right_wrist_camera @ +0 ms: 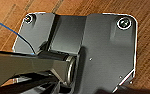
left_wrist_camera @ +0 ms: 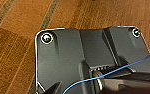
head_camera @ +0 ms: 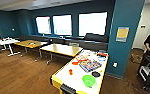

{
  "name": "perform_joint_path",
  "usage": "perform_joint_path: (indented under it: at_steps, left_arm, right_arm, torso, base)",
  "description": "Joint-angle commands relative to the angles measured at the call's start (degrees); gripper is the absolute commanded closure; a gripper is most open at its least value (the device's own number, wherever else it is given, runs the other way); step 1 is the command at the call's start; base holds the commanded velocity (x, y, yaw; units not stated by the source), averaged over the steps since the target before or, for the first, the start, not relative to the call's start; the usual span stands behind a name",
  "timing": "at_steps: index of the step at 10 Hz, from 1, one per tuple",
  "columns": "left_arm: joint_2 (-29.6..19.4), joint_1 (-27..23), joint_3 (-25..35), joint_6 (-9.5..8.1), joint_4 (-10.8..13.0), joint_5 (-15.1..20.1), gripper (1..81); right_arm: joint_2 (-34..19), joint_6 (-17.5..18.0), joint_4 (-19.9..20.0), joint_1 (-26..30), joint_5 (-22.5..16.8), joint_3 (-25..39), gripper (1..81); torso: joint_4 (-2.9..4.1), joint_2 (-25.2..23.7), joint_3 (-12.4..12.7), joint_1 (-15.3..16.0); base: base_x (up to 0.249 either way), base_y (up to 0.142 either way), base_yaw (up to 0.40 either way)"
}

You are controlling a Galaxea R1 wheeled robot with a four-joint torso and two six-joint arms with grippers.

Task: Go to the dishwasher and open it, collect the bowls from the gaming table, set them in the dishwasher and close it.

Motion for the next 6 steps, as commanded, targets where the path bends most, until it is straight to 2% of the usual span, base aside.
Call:
perform_joint_path:
  at_steps: [1,6]
  left_arm:
    - [-0.12,-2.94,-0.14,0.42,-0.14,2.60,1.0]
    - [-0.12,-2.95,-0.14,0.42,-0.14,2.60,1.0]
  right_arm:
    - [0.28,-0.12,-0.06,2.86,-2.70,0.05,1.0]
    - [0.28,-0.12,-0.06,2.86,-2.70,0.13,1.0]
  torso:
    - [0.00,0.00,0.00,0.00]
    - [0.00,0.02,0.00,0.05]
  base:
    - [0.078,0.079,0.000]
    - [0.014,0.080,0.000]
